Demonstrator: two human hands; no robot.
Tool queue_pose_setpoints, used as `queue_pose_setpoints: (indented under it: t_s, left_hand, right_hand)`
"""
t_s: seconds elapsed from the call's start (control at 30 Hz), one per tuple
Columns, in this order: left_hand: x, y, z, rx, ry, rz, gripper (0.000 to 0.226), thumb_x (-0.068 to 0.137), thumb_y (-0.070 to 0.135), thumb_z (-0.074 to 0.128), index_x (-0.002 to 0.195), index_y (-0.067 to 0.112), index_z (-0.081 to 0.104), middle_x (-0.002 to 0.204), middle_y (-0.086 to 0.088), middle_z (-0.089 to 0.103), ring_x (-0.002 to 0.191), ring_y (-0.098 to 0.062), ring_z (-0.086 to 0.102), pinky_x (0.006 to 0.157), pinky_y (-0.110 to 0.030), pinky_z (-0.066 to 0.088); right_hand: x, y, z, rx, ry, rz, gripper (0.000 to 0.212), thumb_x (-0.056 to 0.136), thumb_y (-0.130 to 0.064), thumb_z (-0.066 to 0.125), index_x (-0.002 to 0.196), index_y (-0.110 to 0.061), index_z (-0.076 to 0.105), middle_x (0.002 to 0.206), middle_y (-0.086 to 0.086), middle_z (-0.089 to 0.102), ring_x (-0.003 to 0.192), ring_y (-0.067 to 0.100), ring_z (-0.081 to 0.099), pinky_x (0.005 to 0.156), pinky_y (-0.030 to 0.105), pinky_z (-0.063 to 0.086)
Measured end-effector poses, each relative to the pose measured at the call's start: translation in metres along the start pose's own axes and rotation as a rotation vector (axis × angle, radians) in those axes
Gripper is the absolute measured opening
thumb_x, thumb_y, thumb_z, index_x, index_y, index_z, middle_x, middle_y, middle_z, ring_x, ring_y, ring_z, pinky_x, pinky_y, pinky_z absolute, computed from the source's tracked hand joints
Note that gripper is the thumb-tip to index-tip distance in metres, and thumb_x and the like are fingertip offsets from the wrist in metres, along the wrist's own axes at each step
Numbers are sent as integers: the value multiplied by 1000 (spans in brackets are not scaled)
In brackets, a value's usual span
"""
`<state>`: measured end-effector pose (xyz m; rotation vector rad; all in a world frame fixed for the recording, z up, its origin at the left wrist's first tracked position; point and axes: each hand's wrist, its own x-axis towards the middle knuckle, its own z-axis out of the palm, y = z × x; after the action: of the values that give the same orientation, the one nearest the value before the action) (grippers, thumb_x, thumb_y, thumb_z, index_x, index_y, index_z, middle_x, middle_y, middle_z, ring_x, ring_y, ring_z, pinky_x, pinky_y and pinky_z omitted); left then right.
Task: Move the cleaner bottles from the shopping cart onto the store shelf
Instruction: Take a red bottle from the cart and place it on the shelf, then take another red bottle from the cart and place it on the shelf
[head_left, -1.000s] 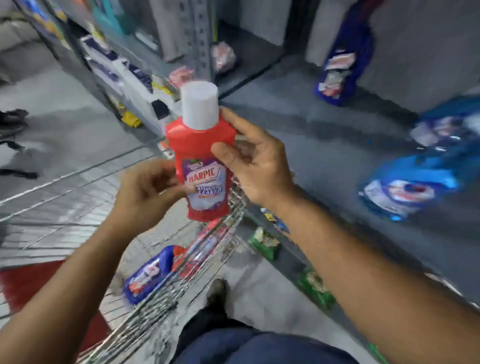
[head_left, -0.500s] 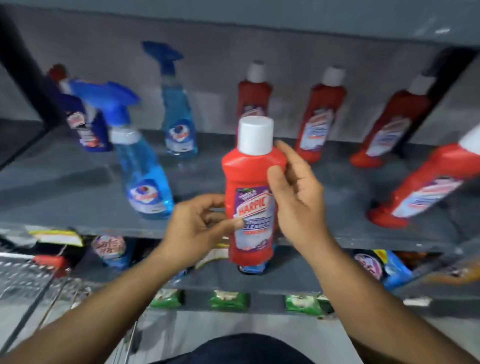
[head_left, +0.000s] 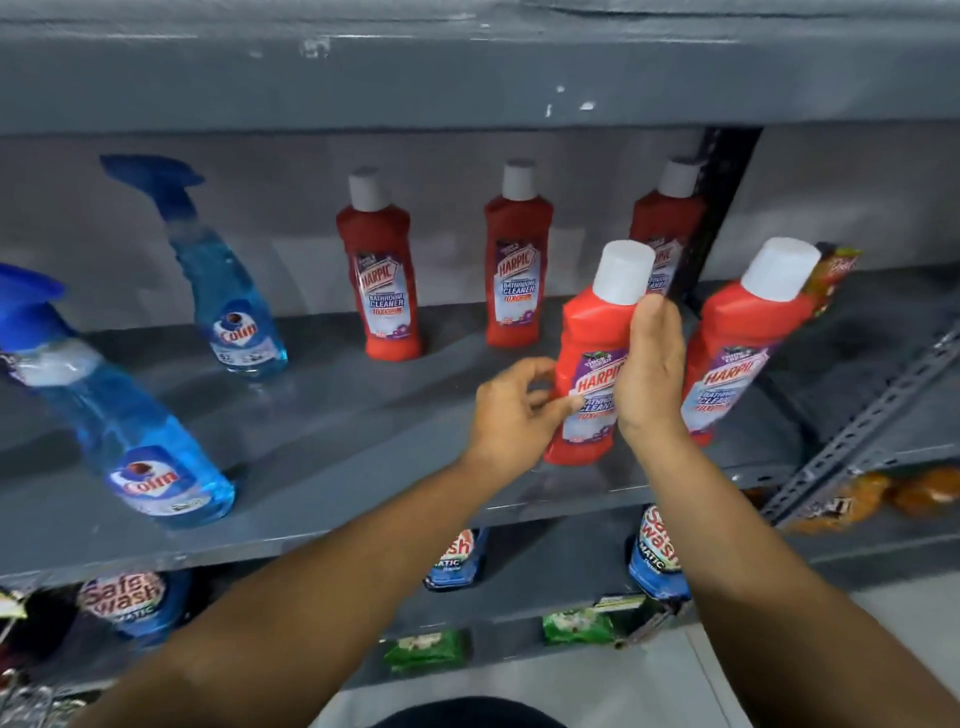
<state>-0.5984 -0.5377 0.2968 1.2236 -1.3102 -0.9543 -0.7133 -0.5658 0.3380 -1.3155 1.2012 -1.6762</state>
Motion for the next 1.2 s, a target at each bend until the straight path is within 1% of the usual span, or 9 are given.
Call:
queue_pose_setpoints:
  t_s: [0.17,0.3,0.4,0.5,0.63,0.8,0.9,1.1,1.2]
  left_hand:
    - [7,-8,-4,6,-36,1,42,74,11,76,113,10,63,113,-9,70,98,-22,70,89,-44,57]
    - [-1,-5,-16,131,-47,42,61,75,18,76,130,9,52,132,-10,57,112,-17,61,100,-34,50]
    - [-38,-8,-51,163,52,114,50,77,29,70,122,9,59,122,-9,62,110,-20,63,100,-34,49]
    - [-97,-25,-116,252,229,127,35,80,35,66,109,15,67,111,2,65,106,-12,64,96,-27,49]
    - [-200,-40,-229,356,611,12,23,83,39,63,99,23,69,99,8,72,91,-10,68,83,-31,55]
    - [-350,-54,-385,436,1156,-354,21,78,46,60,93,35,69,88,16,74,89,-11,69,82,-31,55]
    - [-431,-86,-467,457,1307,-689,26,84,33,63,105,19,69,103,-9,74,97,-26,68,84,-36,51]
    - [-521,-172,-514,175,1114,-1128,31,89,18,59,116,3,64,112,-19,68,98,-30,65,82,-32,47]
    - [-536,-221,-511,45,943,-1220,32,89,16,59,116,-1,63,107,-13,68,98,-20,62,82,-26,46]
  right_hand:
    - [0,1,-6,-38,-41,-20,38,103,-27,31,128,-3,48,102,-12,58,79,-26,56,68,-4,39]
    - [-20,-1,-13,-156,100,-140,61,98,-47,33,145,-7,31,151,9,38,134,5,41,111,21,33]
    - [-60,1,-11,-343,143,-490,56,99,-30,39,140,8,30,147,29,32,139,45,30,118,53,23]
    - [-110,4,17,-301,-177,-694,43,94,-20,43,129,6,43,133,25,42,131,45,40,114,50,30]
    - [-168,5,97,-198,-758,-545,32,89,-20,50,116,-6,58,121,-3,55,122,3,49,109,20,33]
    - [-262,-2,221,-141,-1326,-437,29,88,-29,53,107,-13,67,110,-3,63,106,4,57,101,13,38]
    - [-337,-14,301,-157,-1623,-230,26,89,-30,54,109,-19,66,104,-9,64,96,-5,59,89,9,42]
    - [-474,6,443,-404,-1926,265,25,90,-10,60,113,0,58,84,1,57,67,4,54,61,20,43]
    - [-529,30,496,-675,-1841,545,19,92,-2,52,76,9,55,44,4,48,31,6,45,32,16,33]
